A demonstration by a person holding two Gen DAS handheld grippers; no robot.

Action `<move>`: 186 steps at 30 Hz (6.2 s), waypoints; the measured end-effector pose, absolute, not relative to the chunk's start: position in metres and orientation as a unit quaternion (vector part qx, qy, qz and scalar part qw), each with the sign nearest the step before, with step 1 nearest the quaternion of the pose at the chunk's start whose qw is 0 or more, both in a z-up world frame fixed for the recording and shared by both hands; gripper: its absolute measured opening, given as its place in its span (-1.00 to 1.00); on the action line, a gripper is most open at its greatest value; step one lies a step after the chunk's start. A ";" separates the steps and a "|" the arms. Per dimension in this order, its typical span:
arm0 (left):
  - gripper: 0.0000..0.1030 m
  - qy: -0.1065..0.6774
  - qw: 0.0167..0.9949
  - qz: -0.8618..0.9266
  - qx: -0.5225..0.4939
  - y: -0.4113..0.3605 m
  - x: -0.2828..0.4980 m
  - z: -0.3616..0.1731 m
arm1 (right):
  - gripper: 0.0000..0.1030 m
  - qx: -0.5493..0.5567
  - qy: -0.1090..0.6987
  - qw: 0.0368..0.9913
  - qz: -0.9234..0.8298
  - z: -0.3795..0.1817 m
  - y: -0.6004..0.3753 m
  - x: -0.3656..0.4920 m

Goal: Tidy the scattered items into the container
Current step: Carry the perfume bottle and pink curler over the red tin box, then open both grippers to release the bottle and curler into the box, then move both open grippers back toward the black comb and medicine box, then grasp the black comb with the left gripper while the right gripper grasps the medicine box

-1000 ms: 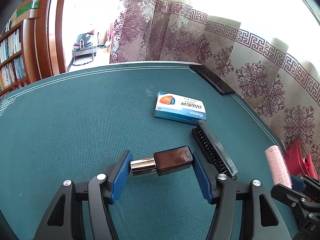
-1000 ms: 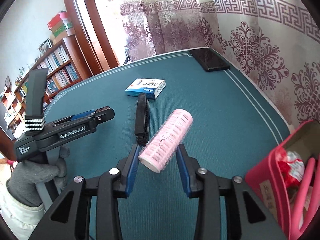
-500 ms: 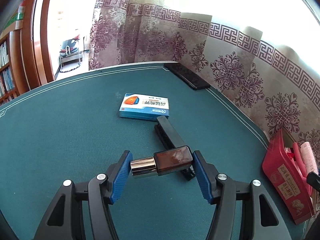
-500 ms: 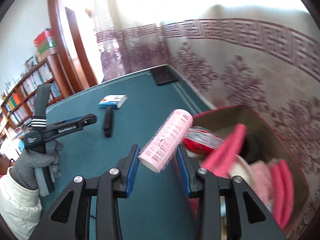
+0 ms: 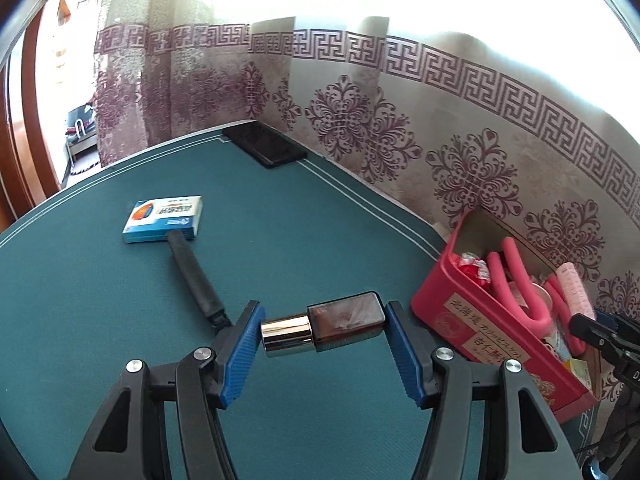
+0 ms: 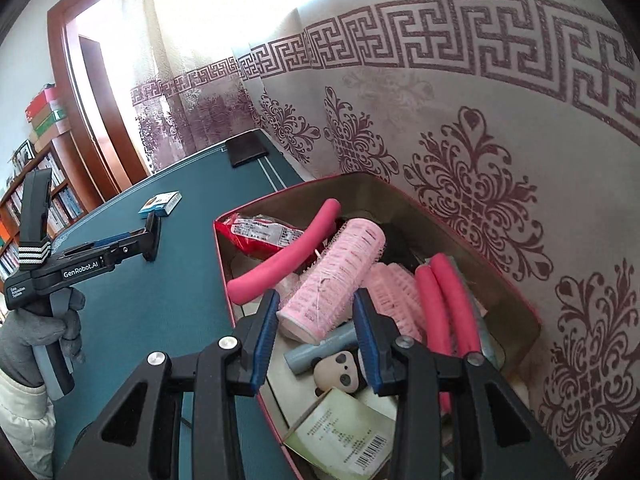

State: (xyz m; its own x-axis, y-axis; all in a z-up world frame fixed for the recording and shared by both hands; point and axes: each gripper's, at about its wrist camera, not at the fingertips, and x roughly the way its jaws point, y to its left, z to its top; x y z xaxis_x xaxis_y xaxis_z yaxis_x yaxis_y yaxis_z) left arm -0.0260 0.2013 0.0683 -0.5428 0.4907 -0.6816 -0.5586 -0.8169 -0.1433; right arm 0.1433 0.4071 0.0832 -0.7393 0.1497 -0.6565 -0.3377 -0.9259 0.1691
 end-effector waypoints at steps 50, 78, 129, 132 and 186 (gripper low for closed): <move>0.45 0.095 0.411 0.826 -0.373 0.320 0.043 0.079 | -0.01 -0.339 0.157 0.136 0.917 0.064 0.435 0.174; 0.60 0.009 0.258 0.885 -0.387 0.177 -0.031 0.079 | 0.19 -0.307 0.127 0.051 0.942 0.094 0.370 0.116; 0.60 -0.094 0.110 0.890 -0.431 0.016 -0.079 0.020 | 0.51 -0.410 0.229 -0.021 0.882 0.029 0.299 -0.114; 0.60 -0.072 0.133 0.890 -0.430 0.041 -0.080 0.025 | 0.51 -0.390 0.209 -0.007 0.897 0.040 0.300 -0.107; -0.66 -0.102 0.082 0.905 -0.404 -0.034 -0.095 0.014 | 0.62 -0.439 0.037 -0.121 0.890 0.037 0.228 -0.265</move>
